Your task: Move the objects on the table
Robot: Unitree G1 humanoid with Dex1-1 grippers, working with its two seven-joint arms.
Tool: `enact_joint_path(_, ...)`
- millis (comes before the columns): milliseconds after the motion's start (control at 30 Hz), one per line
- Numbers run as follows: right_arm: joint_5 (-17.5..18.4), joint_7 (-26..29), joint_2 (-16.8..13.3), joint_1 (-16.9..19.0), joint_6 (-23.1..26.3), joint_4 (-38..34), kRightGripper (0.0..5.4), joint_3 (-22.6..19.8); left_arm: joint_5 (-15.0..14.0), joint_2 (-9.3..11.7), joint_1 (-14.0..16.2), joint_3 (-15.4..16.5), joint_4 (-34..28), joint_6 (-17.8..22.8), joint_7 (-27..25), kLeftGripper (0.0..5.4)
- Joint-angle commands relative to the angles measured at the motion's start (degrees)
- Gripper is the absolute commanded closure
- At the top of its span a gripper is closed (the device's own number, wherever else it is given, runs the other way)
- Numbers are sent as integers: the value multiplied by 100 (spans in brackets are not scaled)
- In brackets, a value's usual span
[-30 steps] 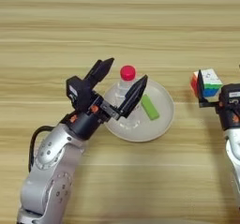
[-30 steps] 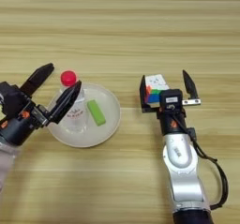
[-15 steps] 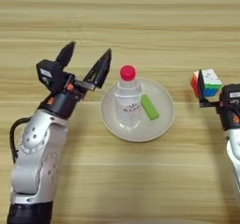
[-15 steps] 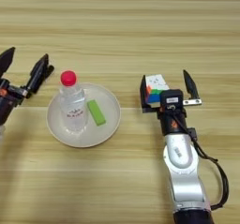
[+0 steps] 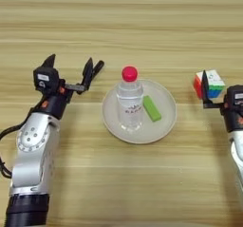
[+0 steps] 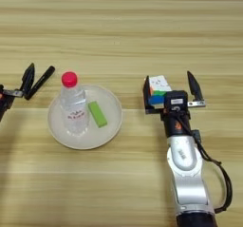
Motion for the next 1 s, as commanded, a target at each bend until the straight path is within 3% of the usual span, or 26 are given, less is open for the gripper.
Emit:
enact_joint_path(33, 103, 68, -55, -30, 68, -8, 0, -55, 226, 58, -172, -27, 525, -153, 50, 5)
enact_joint_path(267, 103, 86, -26, -68, 68, 30, 0, -41, 129, 286, -633, 19, 1382, 114, -231, 5)
enact_joint_path(433, 61, 71, 16, -76, 63, 28, 0, 22, 109, 534, -1320, 54, 2353, 247, -494, 5)
enact_joint_path(567, 45, 60, 34, -60, 69, -5, 0, 57, 309, 715, -2076, -51, 3588, 150, -713, 5)
enact_joint_path(767, 35, 58, 34, -20, 97, -76, 0, 86, 444, 739, -2936, -129, 5034, 107, -1024, 5)
enact_joint_path(1000, 27, 64, 14, -13, 94, -82, 0, 88, 547, 669, -3554, -138, 6196, -13, -1233, 5)
